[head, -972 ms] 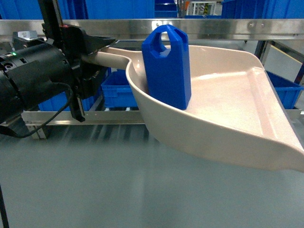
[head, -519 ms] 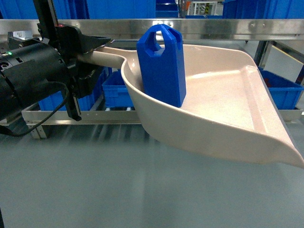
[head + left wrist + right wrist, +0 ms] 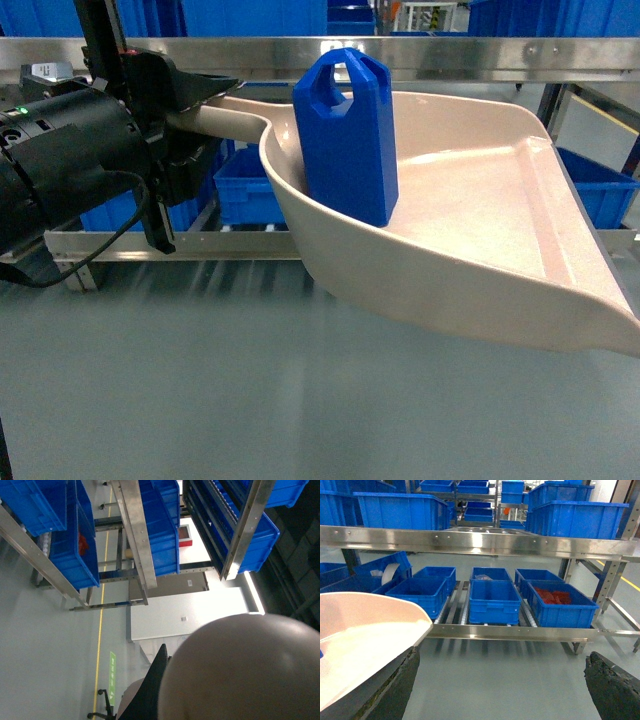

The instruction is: Place part in tray to right shelf

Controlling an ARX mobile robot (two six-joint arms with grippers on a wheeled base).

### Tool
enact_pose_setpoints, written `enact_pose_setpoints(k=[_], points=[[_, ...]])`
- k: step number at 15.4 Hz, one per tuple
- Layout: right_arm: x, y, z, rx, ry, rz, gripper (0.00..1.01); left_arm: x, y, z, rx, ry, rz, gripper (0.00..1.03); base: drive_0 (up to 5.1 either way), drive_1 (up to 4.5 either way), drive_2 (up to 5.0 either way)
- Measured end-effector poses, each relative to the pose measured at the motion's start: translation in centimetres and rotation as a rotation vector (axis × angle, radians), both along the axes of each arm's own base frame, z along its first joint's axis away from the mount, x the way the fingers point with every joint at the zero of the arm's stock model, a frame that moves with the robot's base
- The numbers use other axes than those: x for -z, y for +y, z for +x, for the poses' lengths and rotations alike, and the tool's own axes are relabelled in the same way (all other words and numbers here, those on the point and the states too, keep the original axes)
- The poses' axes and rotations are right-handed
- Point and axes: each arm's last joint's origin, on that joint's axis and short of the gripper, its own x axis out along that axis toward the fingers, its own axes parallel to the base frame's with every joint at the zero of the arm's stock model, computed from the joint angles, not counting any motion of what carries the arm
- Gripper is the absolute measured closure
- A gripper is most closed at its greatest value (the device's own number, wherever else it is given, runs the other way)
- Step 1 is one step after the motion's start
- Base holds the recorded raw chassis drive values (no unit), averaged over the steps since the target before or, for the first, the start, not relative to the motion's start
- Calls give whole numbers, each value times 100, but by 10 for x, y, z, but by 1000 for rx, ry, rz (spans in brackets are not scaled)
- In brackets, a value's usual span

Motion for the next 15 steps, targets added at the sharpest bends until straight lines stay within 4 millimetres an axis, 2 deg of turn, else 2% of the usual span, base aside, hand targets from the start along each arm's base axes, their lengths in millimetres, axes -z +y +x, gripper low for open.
enact_pose_setpoints(k=[15], points=[[0,0,0,0,3,0,3,0,0,0,0,3,0,89,0,0,0]])
